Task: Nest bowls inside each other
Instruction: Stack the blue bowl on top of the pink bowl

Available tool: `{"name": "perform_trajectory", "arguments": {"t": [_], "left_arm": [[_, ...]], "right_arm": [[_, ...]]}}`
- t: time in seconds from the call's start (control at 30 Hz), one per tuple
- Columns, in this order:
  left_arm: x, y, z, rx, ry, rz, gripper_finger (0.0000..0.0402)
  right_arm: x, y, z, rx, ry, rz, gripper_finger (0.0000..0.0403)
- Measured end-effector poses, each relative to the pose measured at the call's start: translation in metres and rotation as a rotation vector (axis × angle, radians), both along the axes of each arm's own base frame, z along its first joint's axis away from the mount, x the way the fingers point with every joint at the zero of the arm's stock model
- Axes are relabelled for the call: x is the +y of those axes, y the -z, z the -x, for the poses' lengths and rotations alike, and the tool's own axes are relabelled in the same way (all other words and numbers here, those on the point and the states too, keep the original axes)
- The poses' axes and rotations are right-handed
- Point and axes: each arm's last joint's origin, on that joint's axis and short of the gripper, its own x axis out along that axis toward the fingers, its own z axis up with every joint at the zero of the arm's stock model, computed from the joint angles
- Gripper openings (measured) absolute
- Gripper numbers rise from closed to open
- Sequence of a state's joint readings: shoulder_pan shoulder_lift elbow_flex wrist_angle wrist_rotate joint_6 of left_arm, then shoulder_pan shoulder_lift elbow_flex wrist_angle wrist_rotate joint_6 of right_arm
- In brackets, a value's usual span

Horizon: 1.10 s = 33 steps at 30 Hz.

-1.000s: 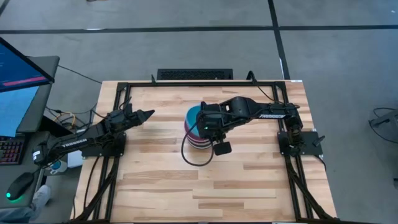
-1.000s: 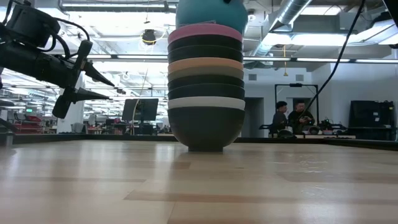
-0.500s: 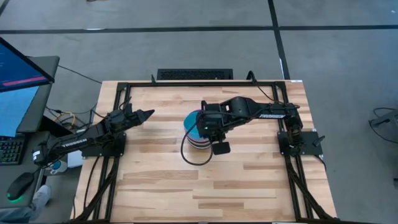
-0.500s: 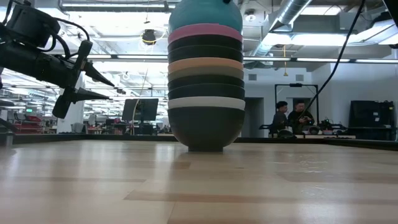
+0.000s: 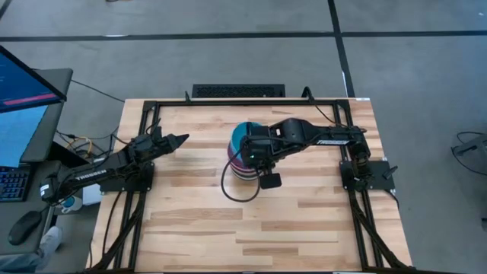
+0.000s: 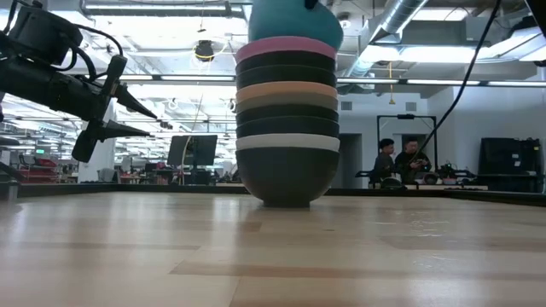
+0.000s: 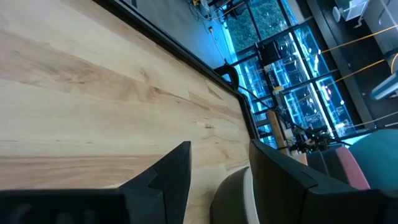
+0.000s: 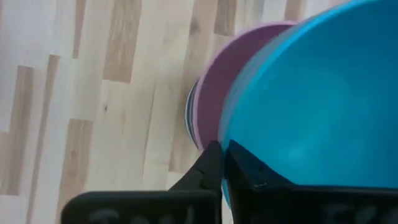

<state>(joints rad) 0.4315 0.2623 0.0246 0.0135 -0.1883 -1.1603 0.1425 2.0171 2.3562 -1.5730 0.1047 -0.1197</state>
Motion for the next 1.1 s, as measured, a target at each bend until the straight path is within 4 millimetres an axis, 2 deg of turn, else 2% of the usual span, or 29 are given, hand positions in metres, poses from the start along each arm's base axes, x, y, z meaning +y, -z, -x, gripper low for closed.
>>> {"name": "perform_trajectory", "arguments": {"t": [0.17, 0.4, 0.93, 1.1], "left_arm": [[0.0, 0.0, 0.0, 0.0, 0.0, 0.0, 0.0153], [0.0, 0.0, 0.0, 0.0, 0.0, 0.0, 0.0153], [0.0, 0.0, 0.0, 0.001, 0.0, 0.0, 0.0153], [0.0, 0.0, 0.0, 0.001, 0.0, 0.0, 0.0153]], "right_arm": [[0.001, 0.008, -0.002, 0.029, 0.006, -0.001, 0.002], [0.002, 0.014, -0.003, 0.054, 0.036, -0.031, 0.0068], [0.012, 0.013, -0.001, 0.051, 0.016, -0.022, 0.0091], [0.011, 0.008, 0.003, 0.041, 0.026, -0.053, 0.0111]]}}
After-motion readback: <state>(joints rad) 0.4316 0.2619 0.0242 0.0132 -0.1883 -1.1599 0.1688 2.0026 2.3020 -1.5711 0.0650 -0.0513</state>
